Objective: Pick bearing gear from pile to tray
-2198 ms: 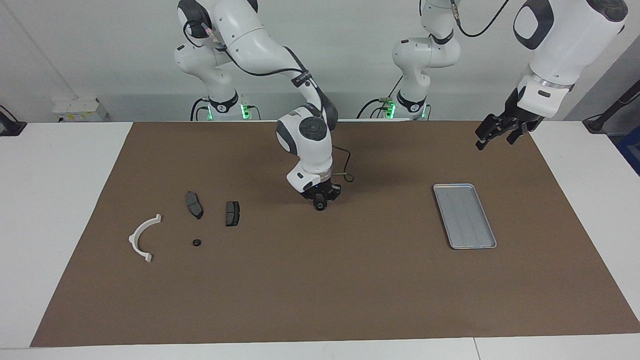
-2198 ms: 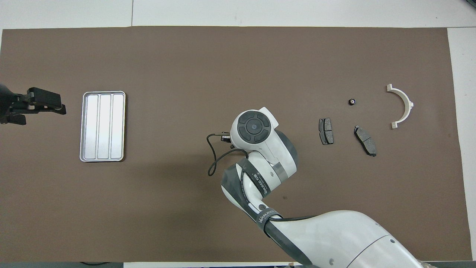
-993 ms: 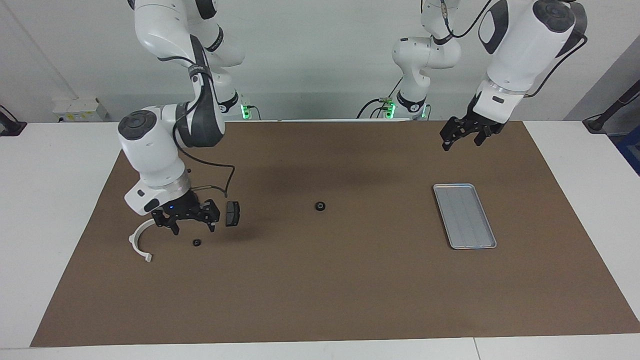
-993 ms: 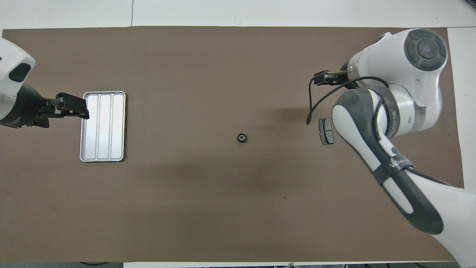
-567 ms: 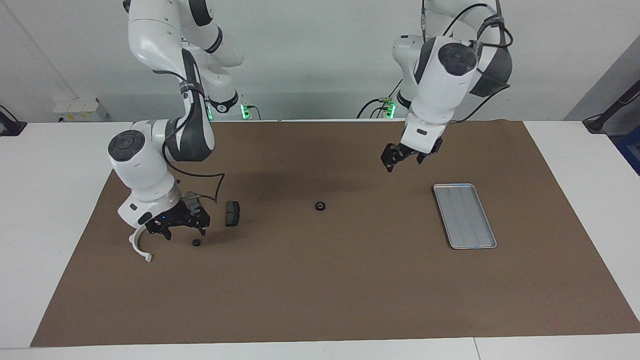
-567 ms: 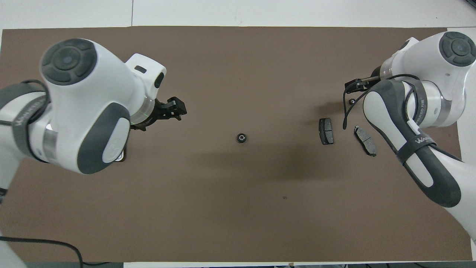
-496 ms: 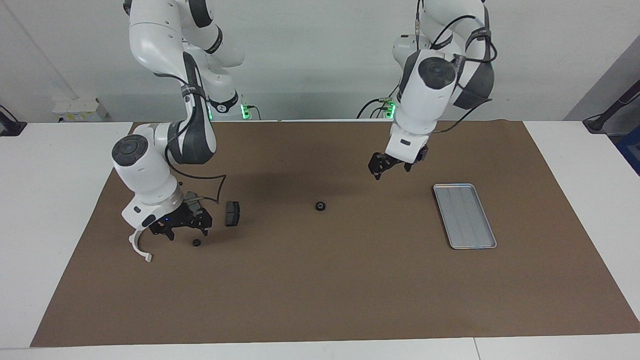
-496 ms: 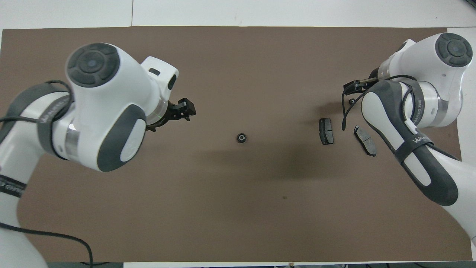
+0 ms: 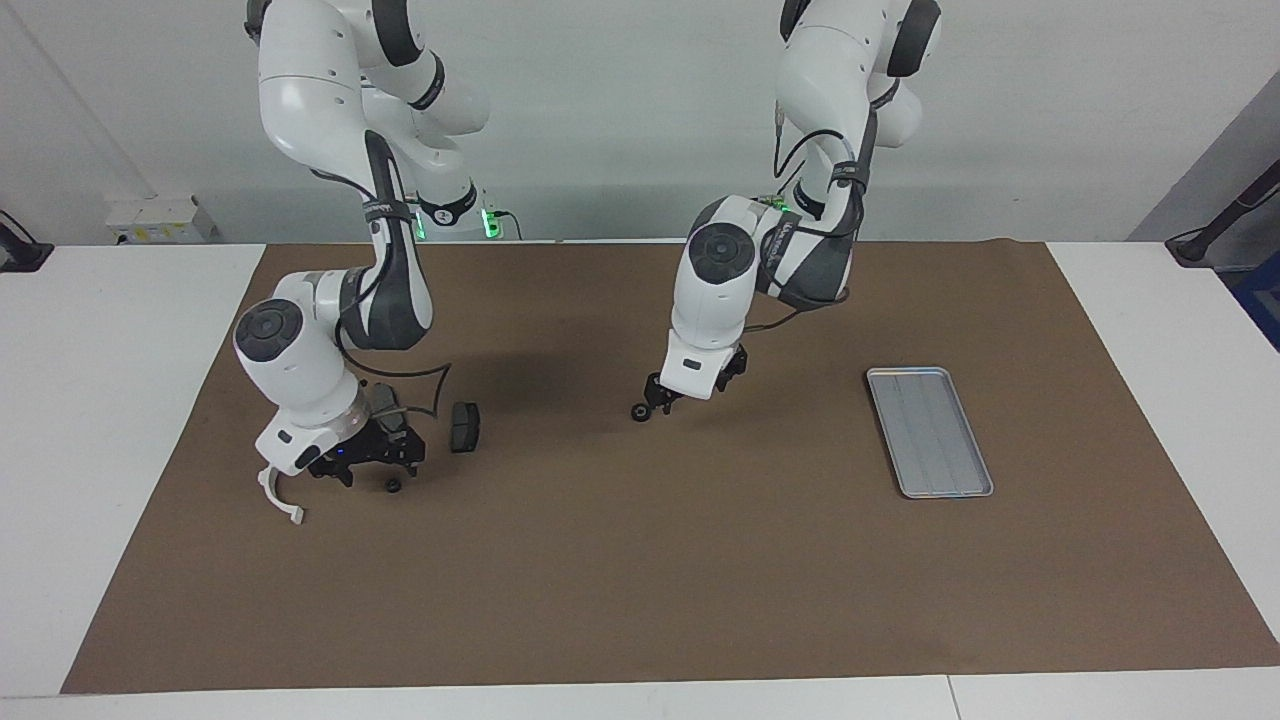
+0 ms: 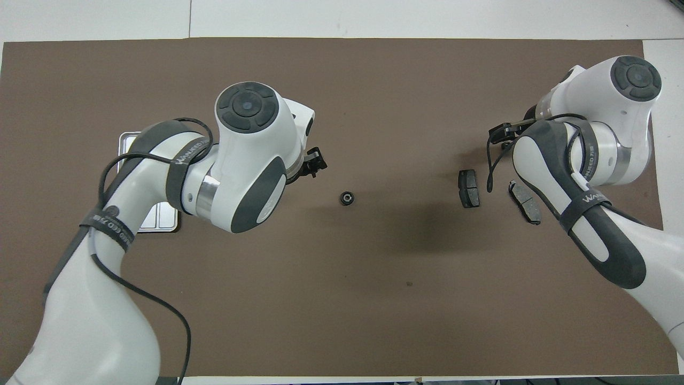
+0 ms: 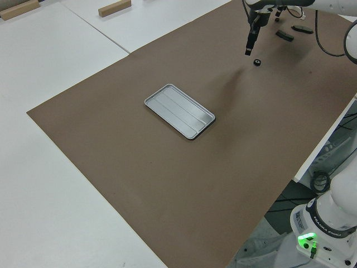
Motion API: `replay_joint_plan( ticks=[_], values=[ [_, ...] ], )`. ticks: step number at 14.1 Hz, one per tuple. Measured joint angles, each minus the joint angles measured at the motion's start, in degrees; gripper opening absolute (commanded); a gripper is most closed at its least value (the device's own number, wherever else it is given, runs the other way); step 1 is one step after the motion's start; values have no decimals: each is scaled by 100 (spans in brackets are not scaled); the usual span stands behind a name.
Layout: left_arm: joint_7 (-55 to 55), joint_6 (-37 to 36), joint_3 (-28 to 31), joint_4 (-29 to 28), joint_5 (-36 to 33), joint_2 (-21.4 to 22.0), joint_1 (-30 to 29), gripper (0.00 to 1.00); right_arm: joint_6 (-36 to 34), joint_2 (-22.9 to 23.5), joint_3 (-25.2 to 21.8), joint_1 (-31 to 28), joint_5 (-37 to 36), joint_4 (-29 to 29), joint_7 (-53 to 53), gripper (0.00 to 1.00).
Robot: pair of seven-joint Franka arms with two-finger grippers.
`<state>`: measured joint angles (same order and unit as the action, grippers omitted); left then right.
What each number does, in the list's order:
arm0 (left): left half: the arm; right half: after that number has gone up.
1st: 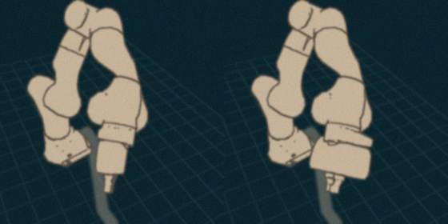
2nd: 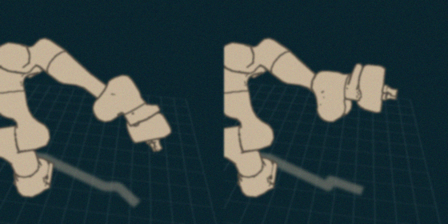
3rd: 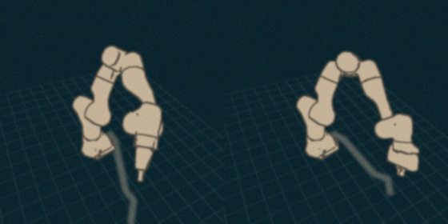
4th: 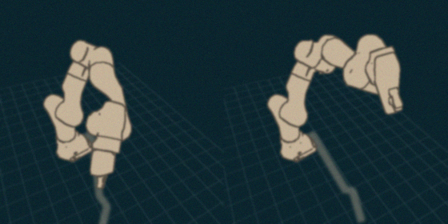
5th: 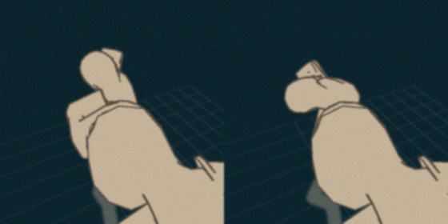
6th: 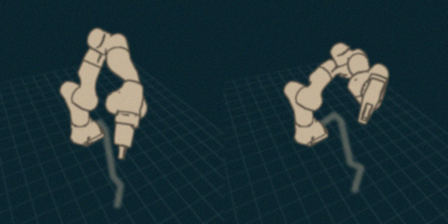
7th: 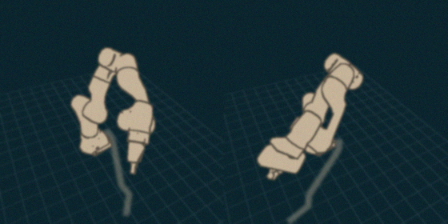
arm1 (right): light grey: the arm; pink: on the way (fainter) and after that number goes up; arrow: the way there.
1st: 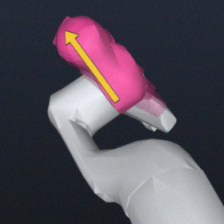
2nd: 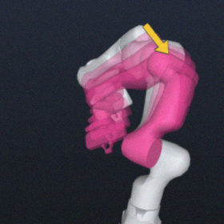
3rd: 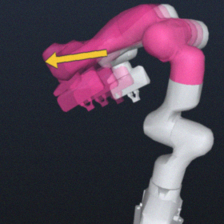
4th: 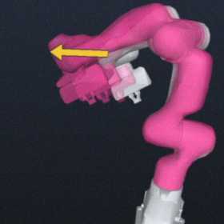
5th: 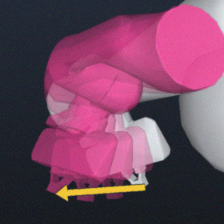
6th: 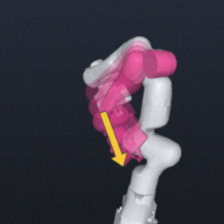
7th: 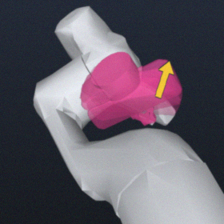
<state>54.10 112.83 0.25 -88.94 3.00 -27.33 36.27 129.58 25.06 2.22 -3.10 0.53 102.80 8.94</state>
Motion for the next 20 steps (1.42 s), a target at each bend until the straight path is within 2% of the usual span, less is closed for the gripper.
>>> replay_joint_plan(
  ticks=[5, 12, 18, 20],
  values=[
    [706, 498, 3, -212, -1, -44, 388, 100, 0, 13, 3, -23, 0, 9, 27, 95],
    [1128, 954, 10, -664, -1, -83, 695, 100, 196, 140, 40, 18, 0, 46, 27, 94],
    [1241, 1238, 86, -667, -2, -314, 751, 96, 212, 163, 33, 14, 0, 46, 27, 93],
    [1244, 1261, 93, -666, -2, -314, 751, 94, 212, 163, 31, 14, 0, 46, 27, 89]
  ],
)
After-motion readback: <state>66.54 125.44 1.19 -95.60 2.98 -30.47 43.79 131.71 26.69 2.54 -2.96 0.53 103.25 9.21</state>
